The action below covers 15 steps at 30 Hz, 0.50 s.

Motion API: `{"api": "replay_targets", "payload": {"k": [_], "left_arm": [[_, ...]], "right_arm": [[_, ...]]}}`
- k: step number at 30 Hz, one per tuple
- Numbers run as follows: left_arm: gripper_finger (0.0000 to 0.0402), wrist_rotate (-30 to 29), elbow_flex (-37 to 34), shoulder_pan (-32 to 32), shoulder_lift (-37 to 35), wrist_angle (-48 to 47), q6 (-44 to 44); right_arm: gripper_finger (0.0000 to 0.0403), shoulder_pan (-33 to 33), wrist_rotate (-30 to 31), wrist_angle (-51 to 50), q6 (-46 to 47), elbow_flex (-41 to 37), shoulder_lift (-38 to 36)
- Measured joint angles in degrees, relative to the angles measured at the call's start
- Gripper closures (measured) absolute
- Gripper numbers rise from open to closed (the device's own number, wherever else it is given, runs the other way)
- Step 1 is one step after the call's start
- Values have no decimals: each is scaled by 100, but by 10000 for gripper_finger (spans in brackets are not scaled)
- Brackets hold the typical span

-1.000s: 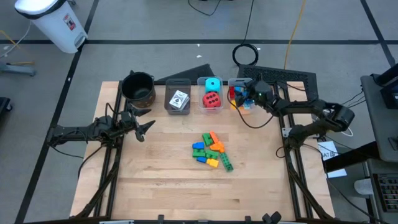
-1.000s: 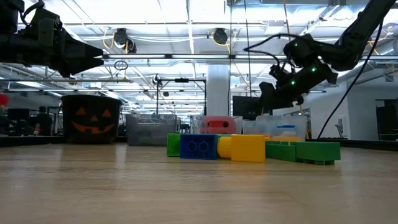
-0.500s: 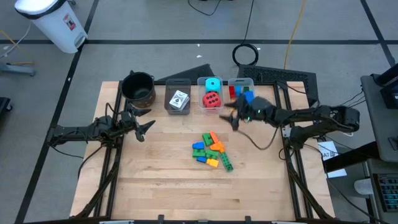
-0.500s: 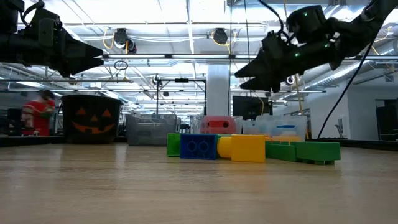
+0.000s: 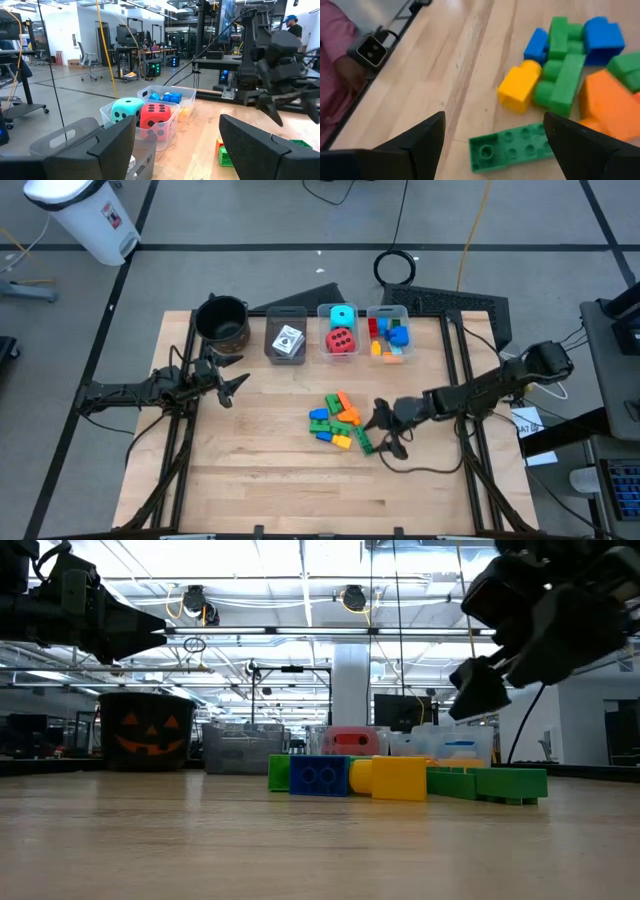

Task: Pick & Place Toys
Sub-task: Put the green block into the right transparent bin

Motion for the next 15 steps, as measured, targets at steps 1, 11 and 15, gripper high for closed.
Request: {"api": "replay_targets", "payload": {"k": [1,11,15], "left_arm": [[110,-1,-1,-1,-1,0,0],[110,-1,-1,1,0,2,0],[110,-1,-1,1,-1,2,0]], "right_arm": [[99,120,134,24,53,0,49],[99,242,778,314,-919,0,879],[99,194,776,351,-1104,4,1055]]}}
